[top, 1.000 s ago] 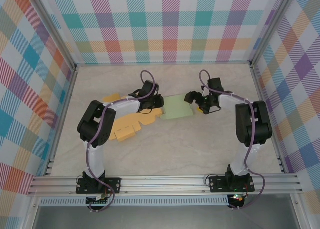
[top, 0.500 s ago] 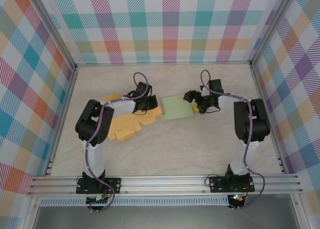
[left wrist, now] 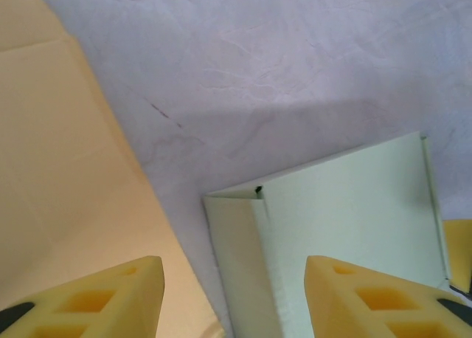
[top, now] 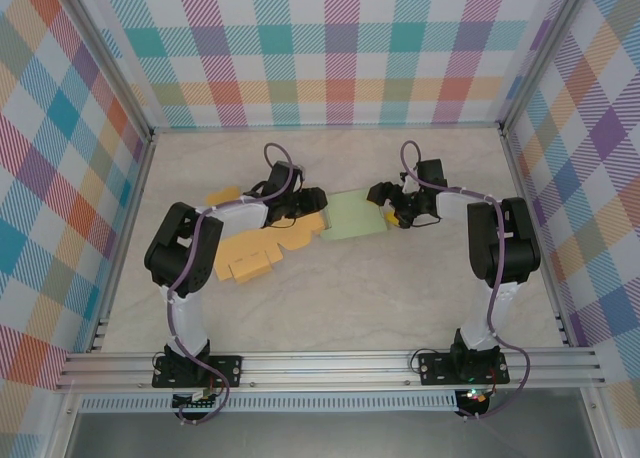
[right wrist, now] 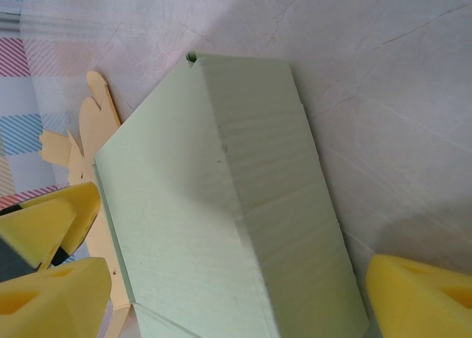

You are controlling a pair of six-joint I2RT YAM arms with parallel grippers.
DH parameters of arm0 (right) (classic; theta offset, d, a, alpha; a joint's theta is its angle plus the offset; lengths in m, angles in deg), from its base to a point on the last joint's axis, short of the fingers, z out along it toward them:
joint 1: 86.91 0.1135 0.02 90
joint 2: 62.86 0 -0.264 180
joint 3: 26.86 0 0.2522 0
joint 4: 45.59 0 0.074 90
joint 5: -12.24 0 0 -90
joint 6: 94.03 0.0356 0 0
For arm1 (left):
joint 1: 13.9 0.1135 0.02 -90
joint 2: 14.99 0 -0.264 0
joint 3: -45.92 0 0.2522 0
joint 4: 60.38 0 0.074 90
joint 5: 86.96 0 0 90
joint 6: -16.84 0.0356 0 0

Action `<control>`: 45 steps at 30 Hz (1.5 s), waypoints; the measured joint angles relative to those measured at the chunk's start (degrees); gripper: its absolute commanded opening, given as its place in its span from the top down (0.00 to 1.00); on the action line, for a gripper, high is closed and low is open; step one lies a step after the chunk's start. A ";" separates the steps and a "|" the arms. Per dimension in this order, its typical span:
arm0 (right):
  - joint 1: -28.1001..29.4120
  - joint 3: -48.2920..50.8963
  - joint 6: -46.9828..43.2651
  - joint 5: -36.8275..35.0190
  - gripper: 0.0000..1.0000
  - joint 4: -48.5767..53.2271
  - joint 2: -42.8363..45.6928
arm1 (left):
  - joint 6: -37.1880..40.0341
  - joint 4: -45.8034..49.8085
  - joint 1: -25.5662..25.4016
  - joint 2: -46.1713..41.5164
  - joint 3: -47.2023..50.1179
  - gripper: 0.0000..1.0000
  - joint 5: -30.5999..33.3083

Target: Fold the paper box

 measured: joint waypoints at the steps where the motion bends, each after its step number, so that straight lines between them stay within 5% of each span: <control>1: 0.00 0.00 0.00 0.00 0.10 0.07 0.00 | 0.00 0.00 -0.11 0.20 -0.46 0.46 -0.28; 12: 0.00 0.00 -0.13 0.07 0.10 0.04 -0.48 | 0.70 1.03 -0.59 5.57 -3.89 0.50 -3.32; 20: 0.00 0.00 -0.13 0.44 0.10 -0.13 -0.59 | 3.17 1.42 -0.63 5.49 -4.72 0.83 -4.85; 33: -0.57 1.44 3.54 6.91 0.12 -8.11 -2.29 | 3.15 1.03 0.57 5.42 -4.70 0.92 -6.36; 41: 0.57 5.25 7.34 10.75 0.21 -15.26 -2.29 | 1.70 -0.39 0.74 5.42 -4.07 0.92 -6.67; 45: 1.51 6.75 8.74 11.54 0.38 -16.44 -2.29 | 1.46 -0.55 0.90 5.42 -3.98 0.91 -6.93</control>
